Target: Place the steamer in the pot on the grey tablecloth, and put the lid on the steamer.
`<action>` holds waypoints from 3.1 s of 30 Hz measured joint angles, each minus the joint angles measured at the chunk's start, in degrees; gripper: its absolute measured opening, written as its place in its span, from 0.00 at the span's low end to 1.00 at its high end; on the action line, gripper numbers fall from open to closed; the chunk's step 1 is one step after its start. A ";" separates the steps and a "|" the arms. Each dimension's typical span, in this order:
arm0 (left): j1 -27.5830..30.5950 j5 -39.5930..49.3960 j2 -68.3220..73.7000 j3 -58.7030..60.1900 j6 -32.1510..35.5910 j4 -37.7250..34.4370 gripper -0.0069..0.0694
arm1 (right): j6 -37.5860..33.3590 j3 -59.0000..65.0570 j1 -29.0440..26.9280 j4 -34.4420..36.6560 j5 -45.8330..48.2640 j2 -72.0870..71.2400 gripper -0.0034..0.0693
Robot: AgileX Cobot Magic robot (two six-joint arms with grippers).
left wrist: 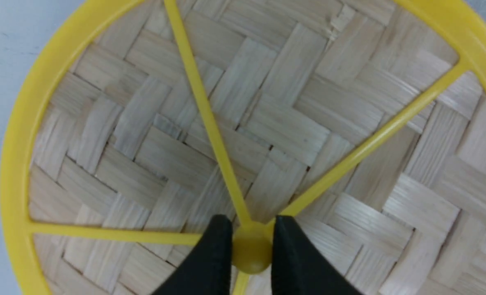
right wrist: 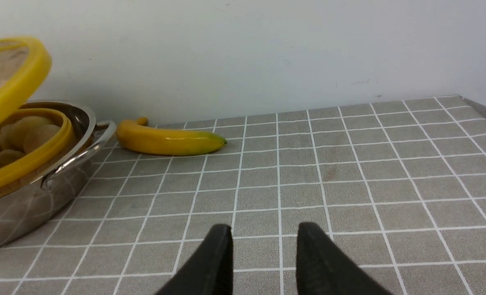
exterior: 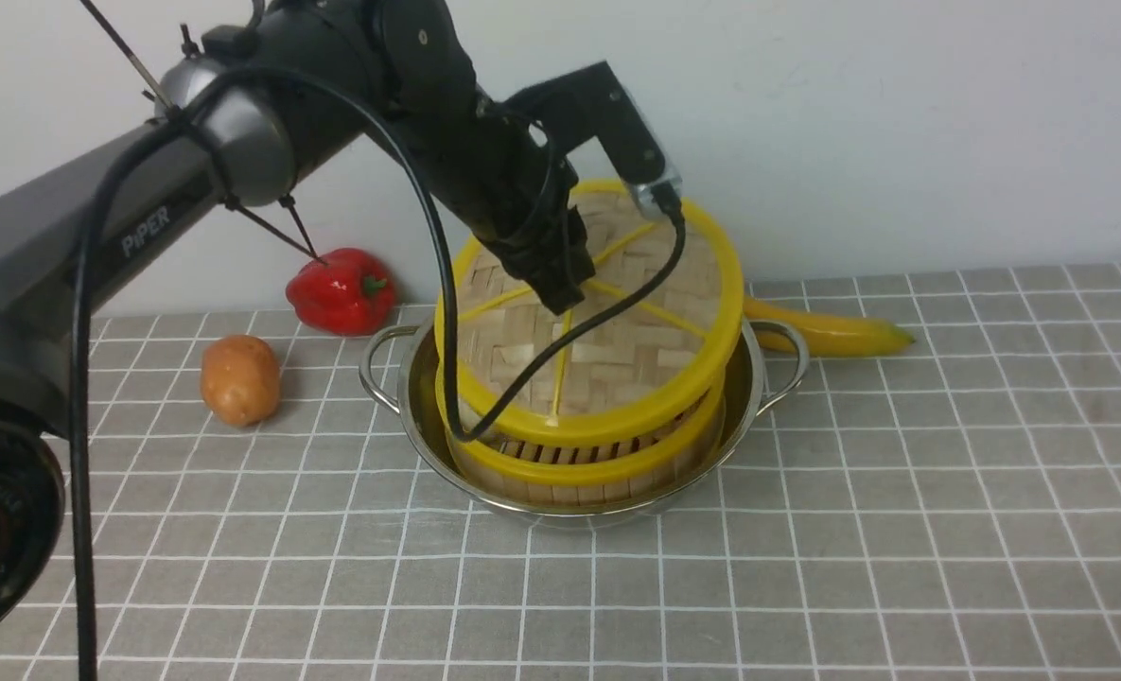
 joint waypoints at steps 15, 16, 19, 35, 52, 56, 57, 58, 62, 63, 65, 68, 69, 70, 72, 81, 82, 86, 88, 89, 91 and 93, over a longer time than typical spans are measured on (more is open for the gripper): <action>-0.06 0.84 2.69 -0.66 -2.01 2.42 0.24 | 0.00 0.00 0.00 0.00 0.00 0.00 0.38; -0.06 0.78 2.69 -0.66 -2.01 2.42 0.24 | 0.00 0.00 0.00 0.00 0.00 0.00 0.38; -0.06 0.71 2.69 -0.66 -2.01 2.38 0.24 | 0.00 0.00 0.00 0.00 0.00 0.00 0.38; -0.06 1.11 3.21 -0.66 -2.65 2.43 0.24 | 0.00 0.00 0.00 0.00 0.00 0.00 0.38; -0.06 0.15 4.76 -0.66 -2.68 2.37 0.24 | 0.00 0.00 0.00 0.00 0.00 0.00 0.38; -0.06 -0.58 5.16 -0.66 -2.61 2.32 0.24 | 0.00 0.00 0.00 0.00 0.00 0.00 0.38; -0.06 -0.58 5.21 -0.66 -2.49 2.32 0.24 | 0.00 0.00 0.00 0.00 0.00 0.00 0.38; -0.06 -0.58 5.21 -0.66 -2.43 2.27 0.24 | 0.00 0.00 0.00 0.00 0.00 0.00 0.38; -0.06 -0.61 5.28 -0.66 -2.43 2.27 0.24 | 0.00 0.00 0.00 0.00 0.00 0.00 0.38; -0.06 -0.61 5.37 -0.66 -2.43 2.27 0.24 | 0.00 0.00 0.00 0.00 0.00 0.00 0.38; -0.06 -0.73 5.61 -0.66 -2.43 2.27 0.24 | 0.00 0.00 0.00 0.00 0.00 0.00 0.38; -0.06 -1.27 6.15 -0.66 -2.43 2.16 0.24 | 0.00 0.00 0.00 0.00 0.00 0.00 0.38; -0.06 -1.34 6.28 -0.66 -2.43 2.11 0.24 | 0.00 0.00 0.00 0.00 0.00 0.00 0.38; -0.06 -1.44 6.36 -0.66 -2.43 2.11 0.24 | 0.00 0.00 0.00 0.00 0.00 0.00 0.38; -0.06 -1.49 6.41 -0.66 -2.43 2.04 0.24 | 0.00 0.00 0.00 0.00 0.00 0.00 0.38; -0.06 -1.61 6.41 -0.66 -2.43 2.04 0.29 | 0.00 0.00 0.00 0.00 0.00 0.00 0.38; -0.06 -1.73 6.36 -0.66 -2.43 2.04 0.31 | 0.00 0.00 0.00 0.00 0.00 0.00 0.38; -0.06 -1.81 5.35 -0.66 -2.43 2.04 0.47 | 0.00 0.00 0.00 0.00 0.00 0.00 0.38; -0.06 -1.81 4.28 -0.66 -2.43 2.10 0.53 | 0.00 0.00 0.00 0.00 0.00 0.00 0.38; -0.06 -1.92 3.39 -0.66 -2.43 2.10 0.56 | 0.00 0.00 0.00 0.00 0.00 0.00 0.38; -0.06 -2.07 1.60 -0.66 -2.69 2.10 0.59 | 0.00 0.00 0.00 0.00 0.00 0.00 0.38; -0.06 -2.50 -1.91 -0.66 -4.44 2.10 0.60 | 0.00 0.00 0.00 0.00 0.00 0.00 0.38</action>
